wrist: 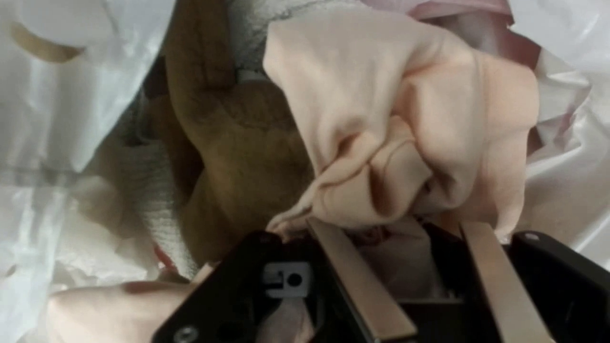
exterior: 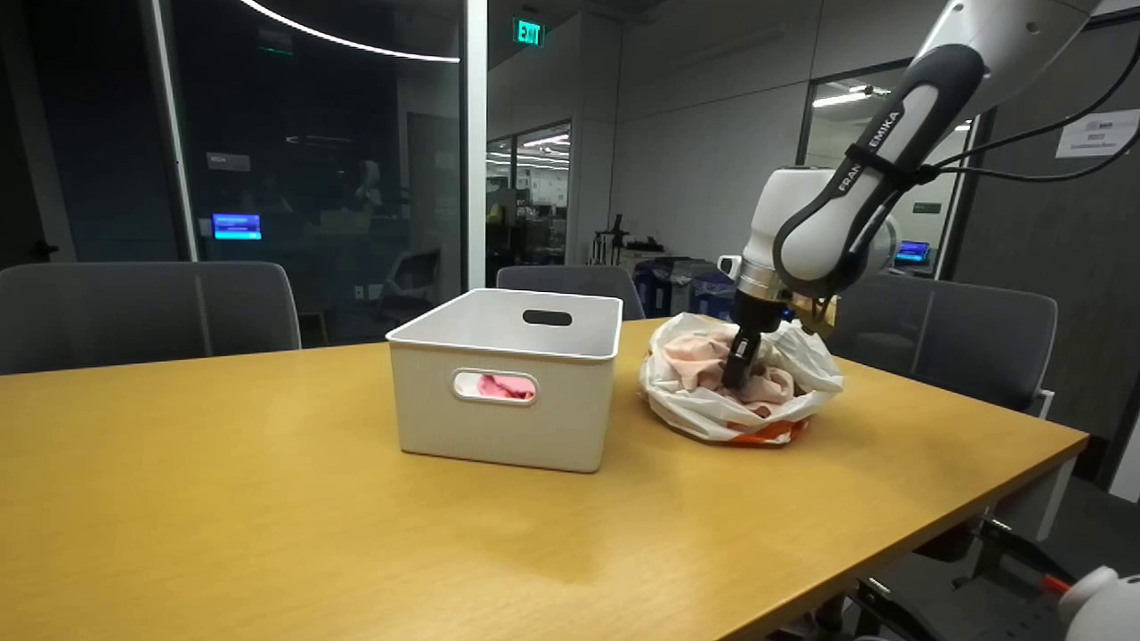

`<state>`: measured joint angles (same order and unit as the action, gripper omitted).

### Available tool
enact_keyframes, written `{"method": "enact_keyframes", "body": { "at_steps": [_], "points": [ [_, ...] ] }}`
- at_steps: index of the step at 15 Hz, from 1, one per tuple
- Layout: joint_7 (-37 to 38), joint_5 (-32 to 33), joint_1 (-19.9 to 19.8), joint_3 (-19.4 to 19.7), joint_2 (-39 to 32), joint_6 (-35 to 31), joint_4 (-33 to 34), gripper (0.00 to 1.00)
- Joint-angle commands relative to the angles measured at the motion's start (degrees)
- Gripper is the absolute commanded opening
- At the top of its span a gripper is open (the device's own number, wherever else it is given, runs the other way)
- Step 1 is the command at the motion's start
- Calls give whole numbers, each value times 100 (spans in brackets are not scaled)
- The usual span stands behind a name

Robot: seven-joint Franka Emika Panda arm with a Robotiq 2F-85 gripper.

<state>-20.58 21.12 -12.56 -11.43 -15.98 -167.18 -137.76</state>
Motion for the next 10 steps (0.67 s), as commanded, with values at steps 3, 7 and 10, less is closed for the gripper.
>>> {"method": "enact_keyframes", "body": {
  "at_steps": [3,7,10],
  "points": [
    [-652,-287,305,400,44,78,157,26],
    [-1035,-819,165,155,134,149,28,56],
    [-1000,-743,359,271,440,234,-137,79]
  ]
}}
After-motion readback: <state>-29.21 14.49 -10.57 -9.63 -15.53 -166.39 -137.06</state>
